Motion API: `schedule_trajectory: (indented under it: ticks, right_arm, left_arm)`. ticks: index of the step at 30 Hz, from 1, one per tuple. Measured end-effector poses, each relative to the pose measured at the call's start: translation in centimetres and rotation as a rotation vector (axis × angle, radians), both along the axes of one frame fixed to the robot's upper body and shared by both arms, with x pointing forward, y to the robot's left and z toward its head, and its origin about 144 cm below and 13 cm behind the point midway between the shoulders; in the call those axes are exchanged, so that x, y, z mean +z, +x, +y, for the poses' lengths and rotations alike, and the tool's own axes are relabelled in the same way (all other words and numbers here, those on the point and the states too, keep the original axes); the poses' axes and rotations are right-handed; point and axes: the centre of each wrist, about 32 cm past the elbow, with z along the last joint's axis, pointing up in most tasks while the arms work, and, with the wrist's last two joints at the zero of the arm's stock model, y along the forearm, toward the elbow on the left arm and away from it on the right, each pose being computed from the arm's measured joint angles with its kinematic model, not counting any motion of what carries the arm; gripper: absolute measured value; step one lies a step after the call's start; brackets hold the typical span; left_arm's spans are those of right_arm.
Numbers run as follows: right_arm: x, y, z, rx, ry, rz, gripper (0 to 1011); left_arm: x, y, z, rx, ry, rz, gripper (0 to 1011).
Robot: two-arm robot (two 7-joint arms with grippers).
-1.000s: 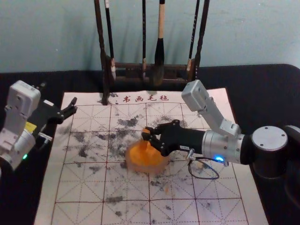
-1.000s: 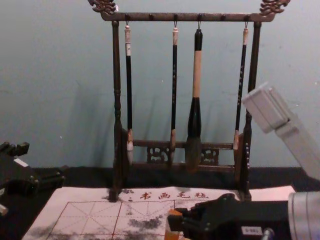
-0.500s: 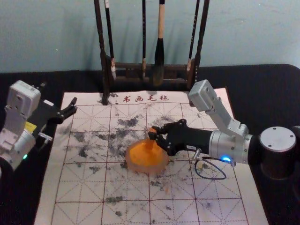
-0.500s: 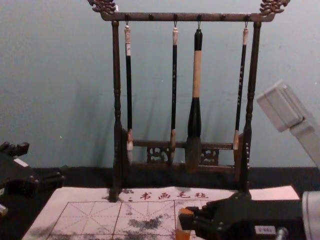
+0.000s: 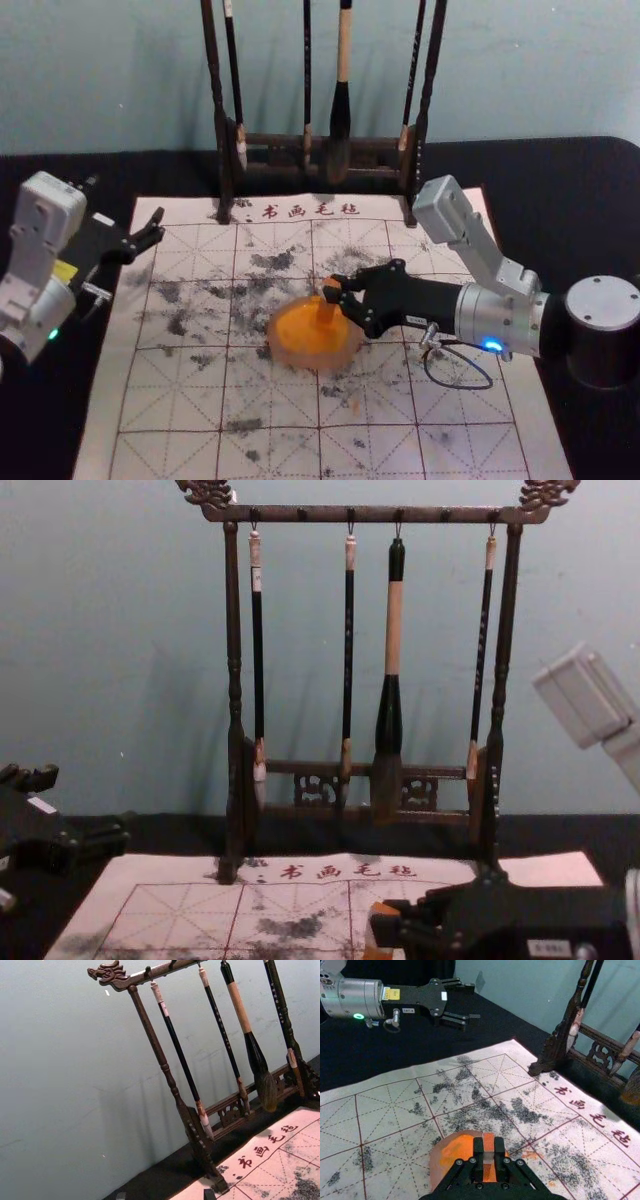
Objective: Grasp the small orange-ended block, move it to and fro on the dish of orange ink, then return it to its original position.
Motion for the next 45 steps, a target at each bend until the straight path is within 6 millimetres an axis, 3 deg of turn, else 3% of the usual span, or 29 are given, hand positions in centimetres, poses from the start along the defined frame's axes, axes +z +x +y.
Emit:
schedule_trajectory:
  ticks: [21, 45]
  right_arm:
    - [-0.2, -0.8, 0.0, 0.032, 0.006, 0.013, 119]
    - [-0.3, -0.3, 1.8, 0.062, 0.014, 0.017, 119]
  left_arm:
    - [0.0, 0.0, 0.0, 0.000, 0.000, 0.000, 1001]
    - [0.0, 0.0, 0.0, 0.000, 0.000, 0.000, 1001]
